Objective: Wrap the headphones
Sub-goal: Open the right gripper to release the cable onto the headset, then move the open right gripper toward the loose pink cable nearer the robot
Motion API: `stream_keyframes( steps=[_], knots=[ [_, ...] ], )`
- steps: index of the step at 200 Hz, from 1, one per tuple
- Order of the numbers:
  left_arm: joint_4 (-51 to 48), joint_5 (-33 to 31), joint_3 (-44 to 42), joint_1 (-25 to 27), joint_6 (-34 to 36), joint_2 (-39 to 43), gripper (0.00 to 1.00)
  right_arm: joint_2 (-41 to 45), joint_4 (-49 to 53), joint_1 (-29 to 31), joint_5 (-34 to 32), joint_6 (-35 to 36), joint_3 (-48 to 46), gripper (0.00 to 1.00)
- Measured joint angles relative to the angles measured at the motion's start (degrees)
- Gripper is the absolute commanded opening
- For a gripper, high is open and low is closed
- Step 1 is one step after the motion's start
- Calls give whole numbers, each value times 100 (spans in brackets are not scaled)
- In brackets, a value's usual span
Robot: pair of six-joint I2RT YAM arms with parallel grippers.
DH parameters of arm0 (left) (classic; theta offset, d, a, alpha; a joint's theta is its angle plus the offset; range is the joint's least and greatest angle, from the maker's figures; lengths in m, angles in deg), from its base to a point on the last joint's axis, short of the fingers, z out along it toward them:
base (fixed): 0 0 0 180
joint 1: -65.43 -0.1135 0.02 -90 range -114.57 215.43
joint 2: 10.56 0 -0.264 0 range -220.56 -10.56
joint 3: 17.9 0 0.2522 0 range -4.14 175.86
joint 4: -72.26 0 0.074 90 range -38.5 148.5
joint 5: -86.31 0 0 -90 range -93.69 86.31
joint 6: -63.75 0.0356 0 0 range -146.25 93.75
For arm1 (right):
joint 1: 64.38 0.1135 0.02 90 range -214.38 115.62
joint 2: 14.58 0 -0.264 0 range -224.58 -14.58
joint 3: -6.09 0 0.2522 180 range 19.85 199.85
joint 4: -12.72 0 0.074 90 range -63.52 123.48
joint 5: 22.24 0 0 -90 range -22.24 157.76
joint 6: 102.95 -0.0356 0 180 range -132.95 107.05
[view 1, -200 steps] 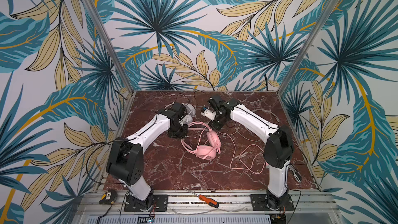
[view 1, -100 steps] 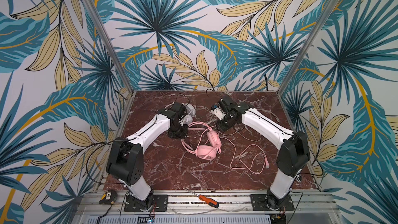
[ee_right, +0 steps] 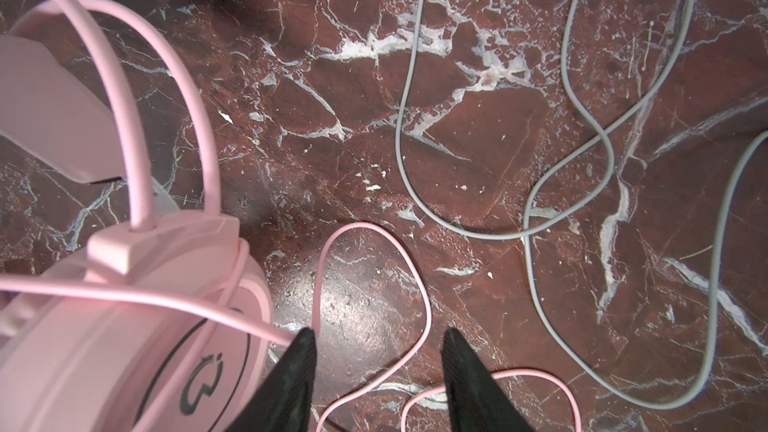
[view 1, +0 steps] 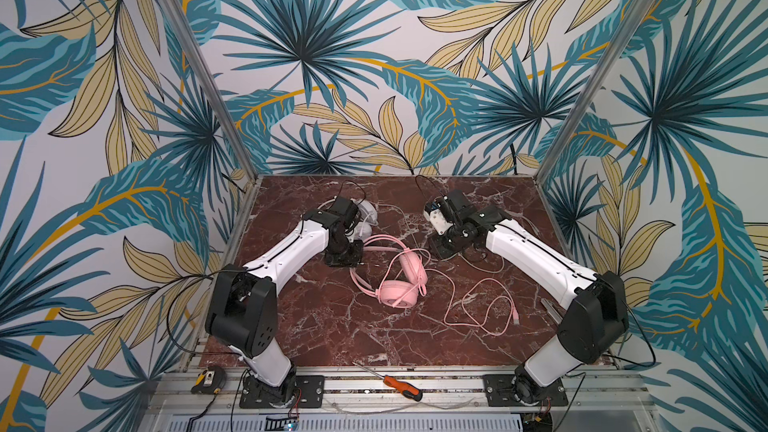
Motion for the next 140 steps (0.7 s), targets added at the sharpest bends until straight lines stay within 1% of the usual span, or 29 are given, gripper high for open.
stream_keyframes(
  steps=[33, 65, 99, 122, 140],
  knots=[
    [0, 4, 0, 0, 0, 0, 0, -223, -26, 0, 92, -28, 273, 51],
    [2, 4, -2, 0, 0, -2, 0, -184, -107, 0, 111, -52, 264, 52],
    [7, 37, -2, 0, -2, -92, 0, 256, -116, 0, 205, -68, -22, 52],
    [7, 44, -2, 0, -4, -140, 0, 625, -111, 0, 481, -39, -240, 52],
    [7, 48, -2, 0, -9, -142, 0, 739, -129, 0, 745, -22, -374, 52]
  ],
)
